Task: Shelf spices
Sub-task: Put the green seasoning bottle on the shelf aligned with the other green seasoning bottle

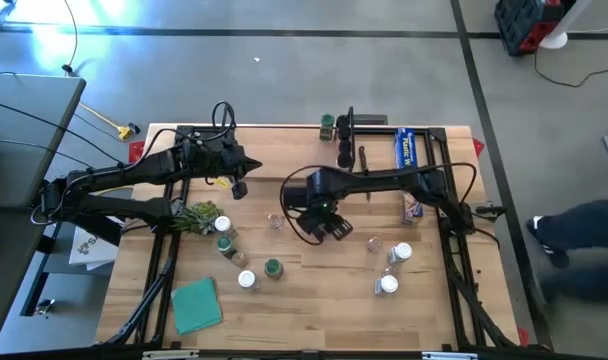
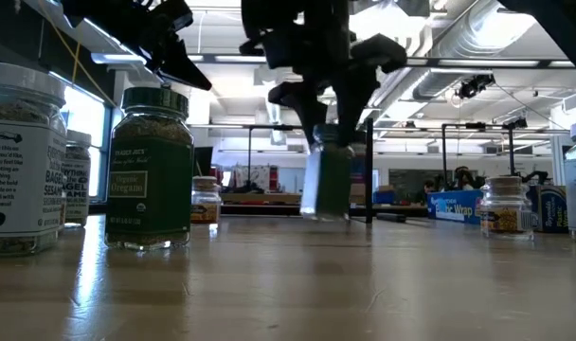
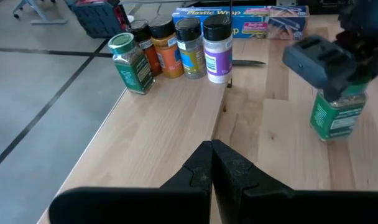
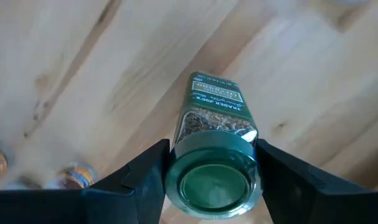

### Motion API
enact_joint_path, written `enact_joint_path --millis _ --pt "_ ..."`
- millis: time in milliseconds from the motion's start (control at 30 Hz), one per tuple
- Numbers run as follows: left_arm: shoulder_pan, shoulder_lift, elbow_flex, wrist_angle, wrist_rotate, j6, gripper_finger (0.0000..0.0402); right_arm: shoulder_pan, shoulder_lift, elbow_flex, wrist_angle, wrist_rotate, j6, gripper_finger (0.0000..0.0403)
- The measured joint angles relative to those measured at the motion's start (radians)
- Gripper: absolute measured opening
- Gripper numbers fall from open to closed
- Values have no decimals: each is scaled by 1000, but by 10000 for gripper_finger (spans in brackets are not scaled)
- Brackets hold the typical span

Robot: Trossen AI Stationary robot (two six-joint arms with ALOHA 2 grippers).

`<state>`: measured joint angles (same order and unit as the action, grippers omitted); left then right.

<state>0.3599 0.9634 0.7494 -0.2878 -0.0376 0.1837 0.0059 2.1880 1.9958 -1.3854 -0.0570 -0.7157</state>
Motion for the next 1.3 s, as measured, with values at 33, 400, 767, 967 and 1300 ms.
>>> enact_joint_path --millis 33,400,767,967,1300 --pt "0 0 0 0 0 0 1 6 0 -16 4 1 -20 217" --pt "-1 0 0 -2 0 -10 1 64 -2 -26 11 121 -178 216" --pt "-1 0 0 -7 0 -17 1 68 -2 78 -6 109 -70 230" --pt "-1 0 0 -13 1 -18 1 68 -3 78 -6 88 -72 262" --pt "-1 0 0 -32 1 -26 1 60 -3 208 -108 164 376 268"
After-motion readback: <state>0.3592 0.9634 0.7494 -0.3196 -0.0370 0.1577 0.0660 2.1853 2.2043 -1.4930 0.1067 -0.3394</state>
